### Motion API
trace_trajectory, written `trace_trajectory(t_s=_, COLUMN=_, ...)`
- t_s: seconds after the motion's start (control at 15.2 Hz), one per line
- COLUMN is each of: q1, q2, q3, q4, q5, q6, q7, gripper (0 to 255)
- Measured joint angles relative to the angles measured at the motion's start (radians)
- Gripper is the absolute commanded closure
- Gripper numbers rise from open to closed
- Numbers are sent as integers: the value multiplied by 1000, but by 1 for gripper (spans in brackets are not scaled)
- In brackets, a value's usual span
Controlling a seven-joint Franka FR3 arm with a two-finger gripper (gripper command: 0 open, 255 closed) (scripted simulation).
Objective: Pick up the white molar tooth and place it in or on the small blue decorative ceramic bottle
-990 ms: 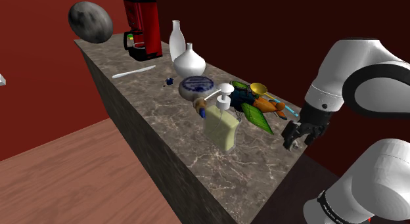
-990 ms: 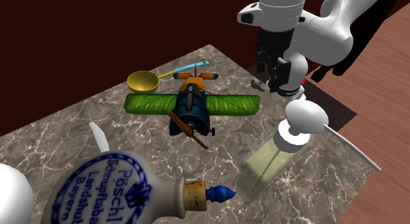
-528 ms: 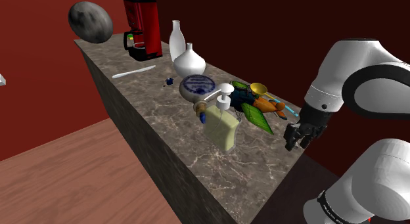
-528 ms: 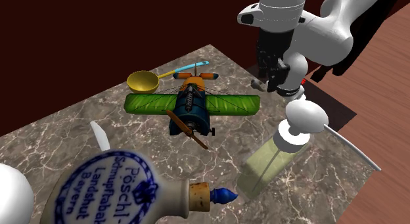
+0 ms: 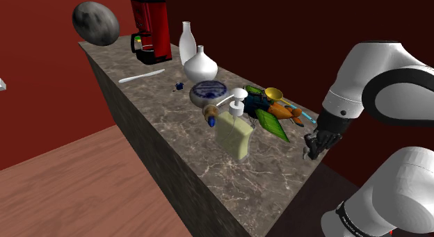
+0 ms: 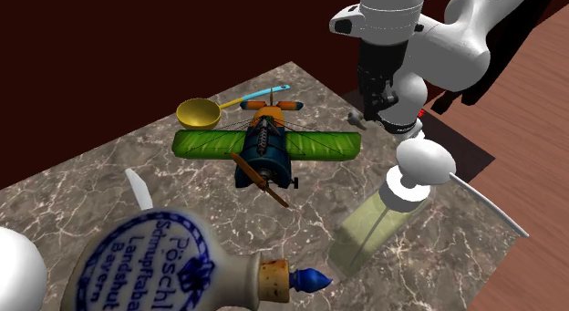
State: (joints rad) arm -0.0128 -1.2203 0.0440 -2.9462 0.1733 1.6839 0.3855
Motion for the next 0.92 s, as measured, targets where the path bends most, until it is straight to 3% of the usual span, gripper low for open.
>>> trace_trajectory(t_s=0.07, q1=0, q2=0, q3=0, q4=0, q5=0, q6=0, q7=0, gripper=0)
trace_trajectory(t_s=0.2, q1=27, q2=58, q3=-10, q4=38, q5=-28, q6=-8, q7=-48, gripper=0)
trace_trajectory(t_s=0.33, q1=116, q2=235, q3=-36, q4=156, q5=-123, q6=-38, q7=-255, gripper=0)
trace_trajectory(t_s=0.4, q1=138, q2=277, q3=-43, q4=174, q5=-151, q6=-39, q7=-318, gripper=0)
trace_trajectory(t_s=0.92, q1=161, q2=313, q3=-50, q4=109, q5=-179, q6=37, q7=-383, gripper=0)
